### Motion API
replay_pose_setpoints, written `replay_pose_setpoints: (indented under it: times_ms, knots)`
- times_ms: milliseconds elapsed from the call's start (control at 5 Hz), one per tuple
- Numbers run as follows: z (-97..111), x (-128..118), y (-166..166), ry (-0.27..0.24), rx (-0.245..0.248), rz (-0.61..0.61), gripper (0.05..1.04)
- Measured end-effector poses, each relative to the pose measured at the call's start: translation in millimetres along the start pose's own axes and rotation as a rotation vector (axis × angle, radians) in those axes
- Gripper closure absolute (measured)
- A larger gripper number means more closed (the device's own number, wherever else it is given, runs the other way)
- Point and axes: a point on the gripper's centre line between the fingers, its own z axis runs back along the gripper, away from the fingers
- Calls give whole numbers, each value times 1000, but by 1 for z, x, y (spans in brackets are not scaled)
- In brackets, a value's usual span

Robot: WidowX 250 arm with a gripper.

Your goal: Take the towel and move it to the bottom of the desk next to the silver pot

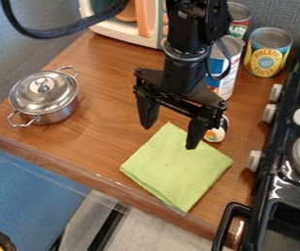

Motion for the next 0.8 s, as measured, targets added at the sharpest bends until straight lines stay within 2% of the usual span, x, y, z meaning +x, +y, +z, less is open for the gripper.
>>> replay_pose_setpoints:
  times_ms: [200,400,600,800]
  knots:
    - [-7,-4,-1,30,-1,2,83]
    - [-12,-1,-2,27,-33,17,83]
    - [-27,-3,-4,18,-59,48,83]
    - [-44,1,-8,-26,-87,85,83]
